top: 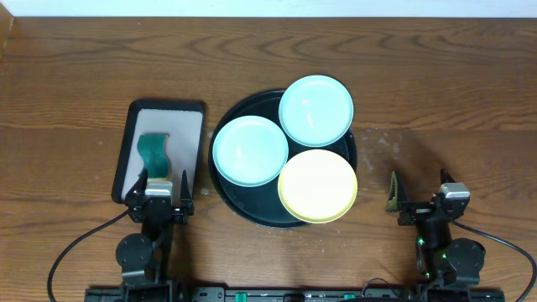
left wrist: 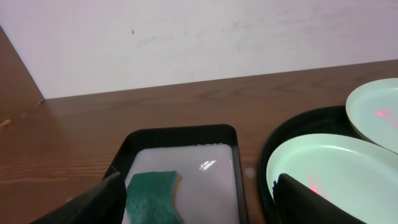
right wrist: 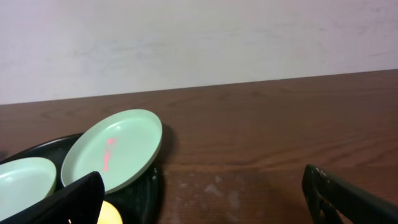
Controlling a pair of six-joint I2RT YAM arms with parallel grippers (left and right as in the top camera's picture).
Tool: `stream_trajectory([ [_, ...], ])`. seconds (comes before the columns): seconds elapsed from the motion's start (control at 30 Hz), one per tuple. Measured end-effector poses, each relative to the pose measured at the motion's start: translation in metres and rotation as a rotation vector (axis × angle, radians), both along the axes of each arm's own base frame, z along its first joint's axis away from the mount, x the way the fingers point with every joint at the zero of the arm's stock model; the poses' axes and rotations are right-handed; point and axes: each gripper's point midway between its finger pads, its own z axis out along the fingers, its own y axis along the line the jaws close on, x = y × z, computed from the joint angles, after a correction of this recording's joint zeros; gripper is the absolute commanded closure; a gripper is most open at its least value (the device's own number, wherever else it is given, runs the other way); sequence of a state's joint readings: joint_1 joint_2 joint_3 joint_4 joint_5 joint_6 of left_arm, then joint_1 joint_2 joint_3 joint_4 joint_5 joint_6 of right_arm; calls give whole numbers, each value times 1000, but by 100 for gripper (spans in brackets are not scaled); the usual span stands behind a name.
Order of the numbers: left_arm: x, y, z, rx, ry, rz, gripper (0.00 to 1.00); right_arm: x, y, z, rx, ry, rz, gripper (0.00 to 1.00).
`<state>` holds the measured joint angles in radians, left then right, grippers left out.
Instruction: Clean dirty plates on tray and stack at the side
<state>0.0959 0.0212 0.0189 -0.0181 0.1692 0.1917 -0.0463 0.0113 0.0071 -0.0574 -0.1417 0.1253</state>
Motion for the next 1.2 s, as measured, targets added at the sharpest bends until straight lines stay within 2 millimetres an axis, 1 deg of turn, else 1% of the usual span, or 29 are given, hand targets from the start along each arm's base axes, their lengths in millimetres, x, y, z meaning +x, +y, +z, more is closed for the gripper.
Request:
stream_trajectory([
  [0.13, 0, 0, 0, 0, -1, 0, 24, 0, 0, 4, -1, -16, 0, 1],
  [0.43, 0, 0, 0, 0, -1, 0, 23, 0, 2, 5, 0, -19, 10, 1],
  [0.63, -2, 0, 2, -1, 12, 0, 24, 0, 7, 20, -3, -82, 39, 1],
  [0.73, -3, 0, 7, -7, 16, 0, 23, -1, 12, 20, -3, -82, 68, 1],
  [0.83, -6, -1, 27, -16, -14, 1, 24, -1, 15, 23, -11, -75, 90, 1],
  [0.9, -7, -1, 44, -28, -33, 2, 24, -1, 17, 33, -25, -80, 99, 1],
  [1.0, -10, -1, 70, -42, -37, 3, 24, 0, 19, 57, -49, -94, 114, 1],
  [1.07, -10, -1, 86, -54, -24, 4, 23, 3, 22, 76, -64, -97, 133, 1],
  [1.17, -7, -3, 107, -63, 10, -5, 23, 12, 27, 100, -71, -72, 164, 1],
  [1.2, -5, -4, 117, -66, 29, -12, 24, 17, 29, 108, -73, -53, 180, 1],
])
